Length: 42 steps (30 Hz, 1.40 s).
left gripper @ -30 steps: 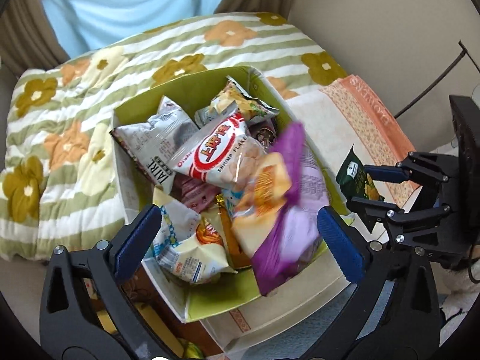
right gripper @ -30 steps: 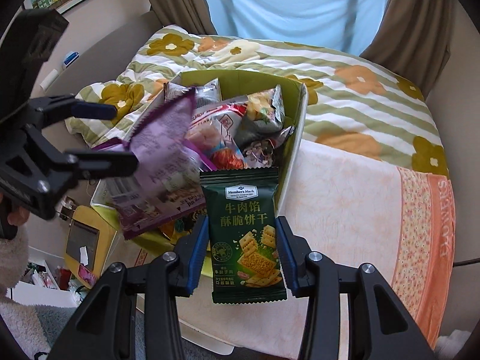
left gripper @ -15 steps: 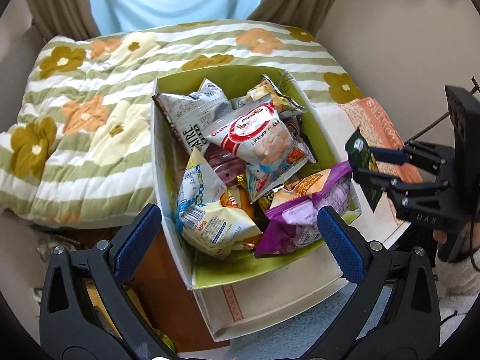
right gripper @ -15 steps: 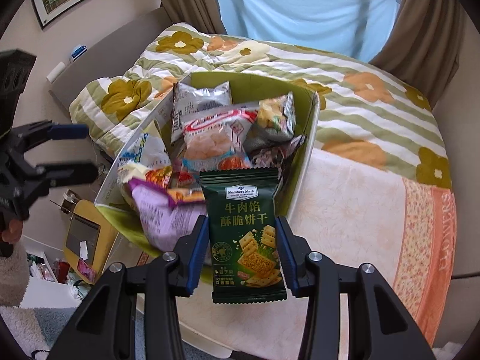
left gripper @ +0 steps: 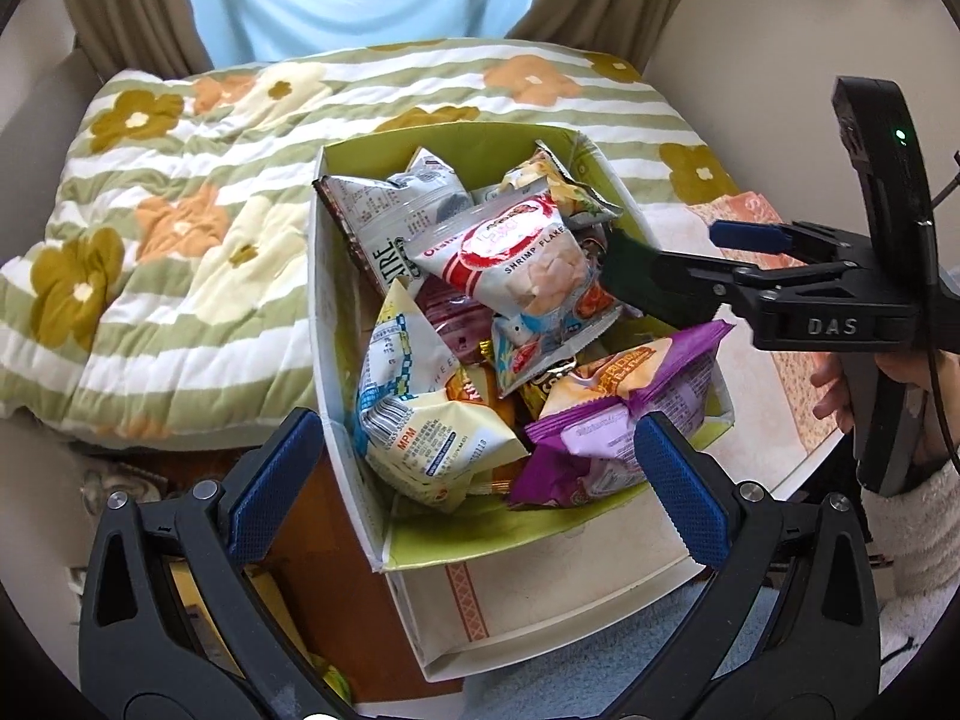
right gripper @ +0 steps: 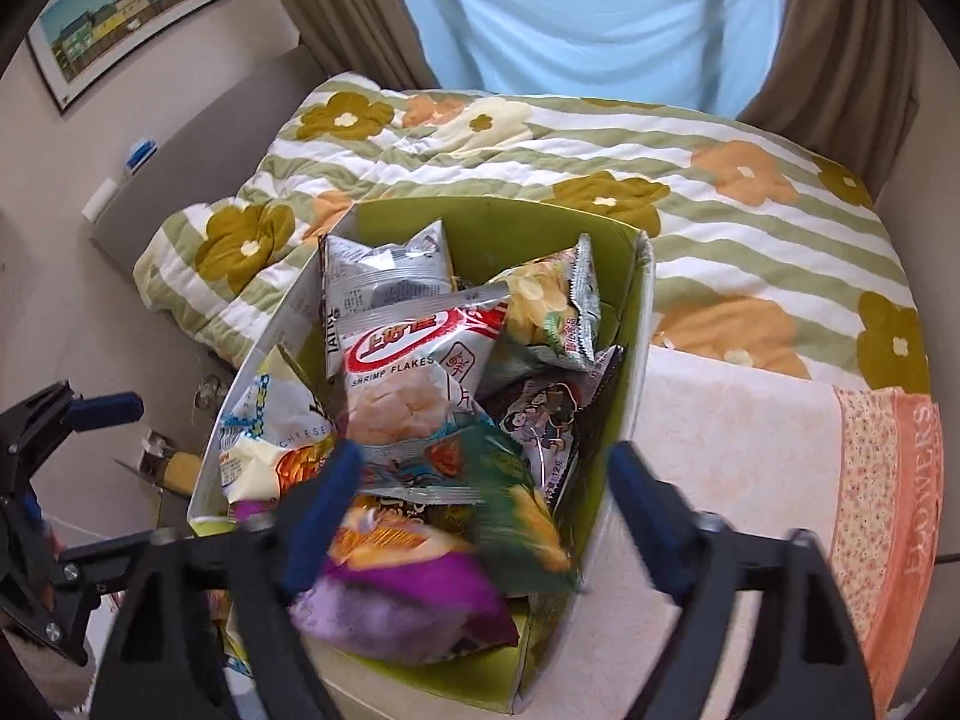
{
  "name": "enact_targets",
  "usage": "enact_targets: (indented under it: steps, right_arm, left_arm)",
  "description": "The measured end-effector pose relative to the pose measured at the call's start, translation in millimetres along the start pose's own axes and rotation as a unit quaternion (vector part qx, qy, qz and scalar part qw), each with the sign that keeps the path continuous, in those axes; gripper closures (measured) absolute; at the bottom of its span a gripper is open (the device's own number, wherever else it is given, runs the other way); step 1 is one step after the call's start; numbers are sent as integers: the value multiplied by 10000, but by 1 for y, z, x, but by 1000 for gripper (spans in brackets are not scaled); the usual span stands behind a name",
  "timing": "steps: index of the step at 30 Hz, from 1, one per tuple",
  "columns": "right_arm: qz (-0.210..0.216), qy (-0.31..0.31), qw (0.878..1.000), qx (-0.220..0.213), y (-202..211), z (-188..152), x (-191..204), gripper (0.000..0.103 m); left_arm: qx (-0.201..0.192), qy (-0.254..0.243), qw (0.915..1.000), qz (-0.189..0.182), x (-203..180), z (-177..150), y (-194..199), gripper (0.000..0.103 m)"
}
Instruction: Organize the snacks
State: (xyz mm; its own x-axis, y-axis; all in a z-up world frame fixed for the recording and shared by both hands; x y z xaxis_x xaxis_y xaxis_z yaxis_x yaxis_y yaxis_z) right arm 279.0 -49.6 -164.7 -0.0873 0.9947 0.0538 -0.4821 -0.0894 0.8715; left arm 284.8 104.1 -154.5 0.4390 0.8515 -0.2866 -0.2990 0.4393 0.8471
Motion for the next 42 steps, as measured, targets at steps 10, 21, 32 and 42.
enact_targets:
  steps: [10, 21, 32, 42]
  right_arm:
    - [-471, -159, 9985, -238, 28, -19, -2, 15]
    - [-705, -420, 9908, -1078, 136, -51, -14, 15]
    - [-1342, -662, 9716, -1833, 235, -131, -57, 13]
    - [-1688, -805, 9564, -2242, 263, -191, -84, 0]
  left_arm:
    - [-112, -130, 9999, 10, -3, -9, 2, 0]
    - [-1058, -146, 9938, 317, -59, -24, 78, 0]
    - [-2240, -65, 9705, 889, -160, -91, 134, 0]
    - [-2615, -176, 9583, 1135, -215, -131, 136, 0]
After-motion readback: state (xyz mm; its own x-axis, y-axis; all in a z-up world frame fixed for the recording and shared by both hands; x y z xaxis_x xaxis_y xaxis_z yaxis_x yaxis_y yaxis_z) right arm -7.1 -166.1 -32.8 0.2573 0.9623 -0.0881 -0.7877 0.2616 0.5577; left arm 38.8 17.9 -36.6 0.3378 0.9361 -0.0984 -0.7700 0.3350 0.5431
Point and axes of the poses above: each gripper's, at about its wrist camera, not at the fingertips, and y roughly against the way its jaws point, x to its left, z to its top, the point moved 5 cm from there along -y, roughly the way its jaws point, and after that the axes turned 11 degrees about -z, right-handed, at the moved point
